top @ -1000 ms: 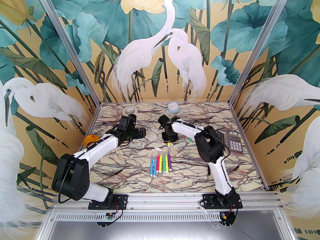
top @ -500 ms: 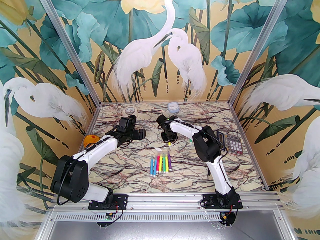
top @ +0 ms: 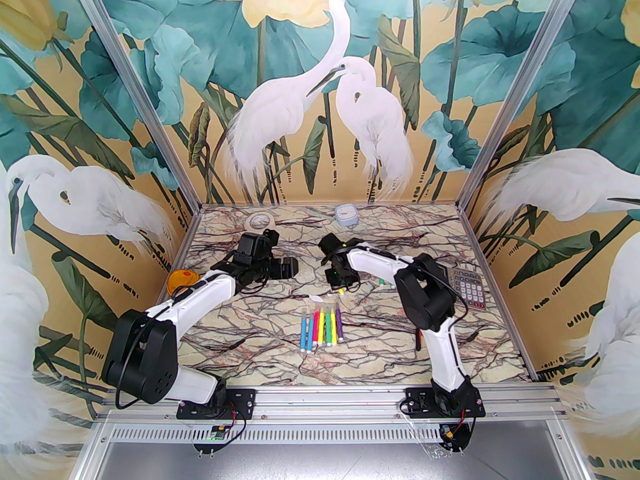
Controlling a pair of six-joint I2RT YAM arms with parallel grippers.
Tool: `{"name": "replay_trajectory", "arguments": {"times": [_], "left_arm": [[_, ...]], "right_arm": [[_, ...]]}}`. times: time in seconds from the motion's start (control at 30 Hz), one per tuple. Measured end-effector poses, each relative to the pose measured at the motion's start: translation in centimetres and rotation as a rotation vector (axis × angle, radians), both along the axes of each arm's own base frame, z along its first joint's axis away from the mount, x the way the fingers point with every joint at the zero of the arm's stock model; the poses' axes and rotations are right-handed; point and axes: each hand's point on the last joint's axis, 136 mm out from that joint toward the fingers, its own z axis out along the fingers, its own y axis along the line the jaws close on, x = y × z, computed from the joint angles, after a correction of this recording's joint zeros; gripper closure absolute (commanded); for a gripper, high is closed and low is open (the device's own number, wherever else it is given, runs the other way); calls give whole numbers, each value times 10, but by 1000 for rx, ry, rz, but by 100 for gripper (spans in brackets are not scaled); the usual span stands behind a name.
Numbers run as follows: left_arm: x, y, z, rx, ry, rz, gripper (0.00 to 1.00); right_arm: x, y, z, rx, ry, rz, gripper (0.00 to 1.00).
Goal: Open the pen caps
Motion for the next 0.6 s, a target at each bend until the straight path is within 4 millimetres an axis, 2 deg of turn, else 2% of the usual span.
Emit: {"name": "replay_trajectory", "arguments": {"times": [0.1,0.23,0.47,0.6], "left_arm": [[2,-12,-6,-70,32,-19,22],[4,-25,-11,-151,73,-35,26],[8,-51,4,-319,86,-96,32],[9,-66,20,-422,80,-156,34]], "right_arm": [[-6,1,9,47,-15,35,94],[-13,3,30,134,-60,73,95],[-23,10,73,298,-151,148,95],[-28,15,86,358,-179,185,95]]}}
